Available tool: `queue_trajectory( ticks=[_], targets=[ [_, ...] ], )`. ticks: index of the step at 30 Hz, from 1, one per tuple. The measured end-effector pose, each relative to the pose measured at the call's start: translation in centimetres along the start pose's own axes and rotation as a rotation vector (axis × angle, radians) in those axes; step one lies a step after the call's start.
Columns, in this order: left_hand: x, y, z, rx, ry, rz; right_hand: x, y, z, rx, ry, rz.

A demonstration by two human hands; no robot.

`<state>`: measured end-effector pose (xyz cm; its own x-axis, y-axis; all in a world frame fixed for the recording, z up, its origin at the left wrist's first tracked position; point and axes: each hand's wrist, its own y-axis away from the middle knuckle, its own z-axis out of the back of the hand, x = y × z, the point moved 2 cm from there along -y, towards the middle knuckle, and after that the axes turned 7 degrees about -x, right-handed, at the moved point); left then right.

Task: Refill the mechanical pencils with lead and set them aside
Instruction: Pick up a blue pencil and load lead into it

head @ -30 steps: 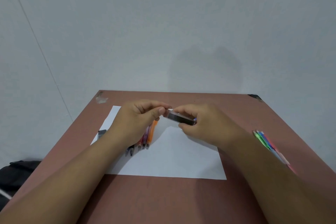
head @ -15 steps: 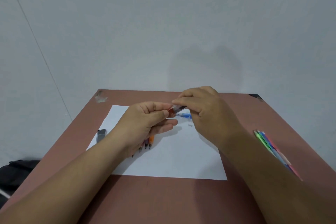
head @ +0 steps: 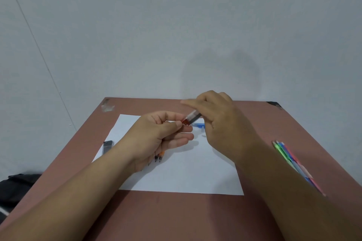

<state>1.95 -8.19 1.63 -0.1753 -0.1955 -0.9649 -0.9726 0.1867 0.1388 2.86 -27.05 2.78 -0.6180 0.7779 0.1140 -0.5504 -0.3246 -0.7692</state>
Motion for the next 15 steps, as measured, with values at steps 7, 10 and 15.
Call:
queue_trajectory(
  ticks=[7, 10, 15],
  targets=[
    [-0.32, 0.26, -0.17, 0.022, 0.202, 0.098, 0.35, -0.06, 0.35, -0.051, 0.027, -0.021],
    [-0.47, 0.24, -0.06, 0.059, 0.246, 0.156, 0.02, 0.09, 0.22, -0.096, -0.006, -0.011],
    [-0.41, 0.14, -0.16, 0.09, 0.24, 0.209, 0.54, -0.3, 0.64, -0.079, -0.029, -0.11]
  ],
)
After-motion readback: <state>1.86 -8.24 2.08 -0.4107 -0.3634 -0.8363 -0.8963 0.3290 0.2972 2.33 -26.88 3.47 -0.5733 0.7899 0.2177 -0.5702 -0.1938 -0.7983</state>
